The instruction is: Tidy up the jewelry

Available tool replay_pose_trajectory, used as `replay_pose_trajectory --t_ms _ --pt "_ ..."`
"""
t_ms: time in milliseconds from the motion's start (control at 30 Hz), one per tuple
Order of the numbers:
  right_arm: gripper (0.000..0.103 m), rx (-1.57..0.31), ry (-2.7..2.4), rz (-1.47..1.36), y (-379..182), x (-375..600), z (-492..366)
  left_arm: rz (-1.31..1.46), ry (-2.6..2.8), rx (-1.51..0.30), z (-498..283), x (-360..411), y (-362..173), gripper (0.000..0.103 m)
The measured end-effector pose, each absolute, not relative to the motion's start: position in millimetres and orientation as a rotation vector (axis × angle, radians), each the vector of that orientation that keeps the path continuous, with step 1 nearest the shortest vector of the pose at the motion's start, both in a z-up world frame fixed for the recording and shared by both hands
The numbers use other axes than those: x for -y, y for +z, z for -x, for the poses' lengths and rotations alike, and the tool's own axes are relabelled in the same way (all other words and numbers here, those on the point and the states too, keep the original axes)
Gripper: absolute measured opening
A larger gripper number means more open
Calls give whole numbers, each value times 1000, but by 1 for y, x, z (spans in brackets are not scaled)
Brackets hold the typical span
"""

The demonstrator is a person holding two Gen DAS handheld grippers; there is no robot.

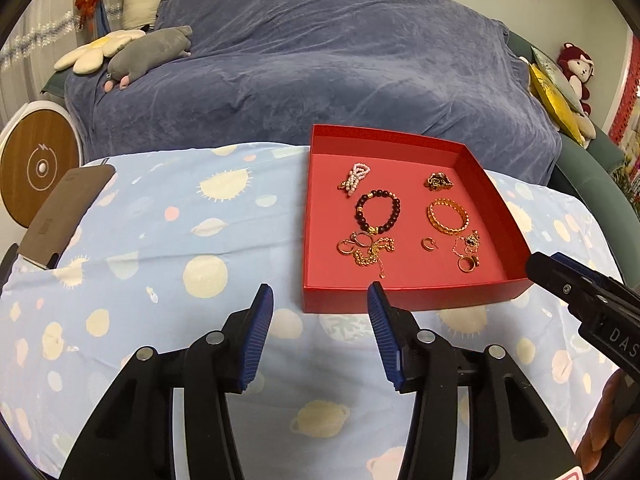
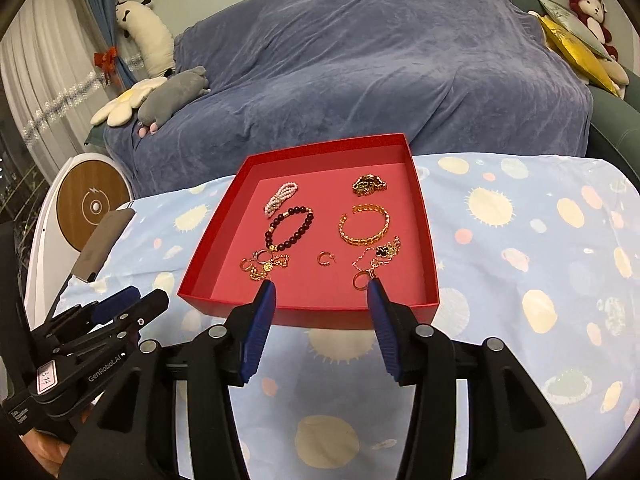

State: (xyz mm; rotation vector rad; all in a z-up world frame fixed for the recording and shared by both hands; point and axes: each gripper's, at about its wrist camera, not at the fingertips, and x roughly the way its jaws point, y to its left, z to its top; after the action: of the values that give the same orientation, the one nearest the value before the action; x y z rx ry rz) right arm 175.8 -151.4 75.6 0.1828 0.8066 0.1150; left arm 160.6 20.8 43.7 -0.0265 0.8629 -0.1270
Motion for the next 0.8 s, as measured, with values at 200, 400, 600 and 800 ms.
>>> replay_pose_trajectory --t_ms 200,400,600,800 --pt "47 -807 101 -180 74 159 -167 13 -139 -862 -158 -12 41 54" --pt "52 -814 95 -161 71 159 -162 10 -146 -887 -157 -9 33 56" --pt "67 -813 72 -131 66 157 -155 12 -146 -893 -155 -6 32 64" --pt "77 -813 45 -96 60 156 -149 2 -147 -888 -151 -1 33 68"
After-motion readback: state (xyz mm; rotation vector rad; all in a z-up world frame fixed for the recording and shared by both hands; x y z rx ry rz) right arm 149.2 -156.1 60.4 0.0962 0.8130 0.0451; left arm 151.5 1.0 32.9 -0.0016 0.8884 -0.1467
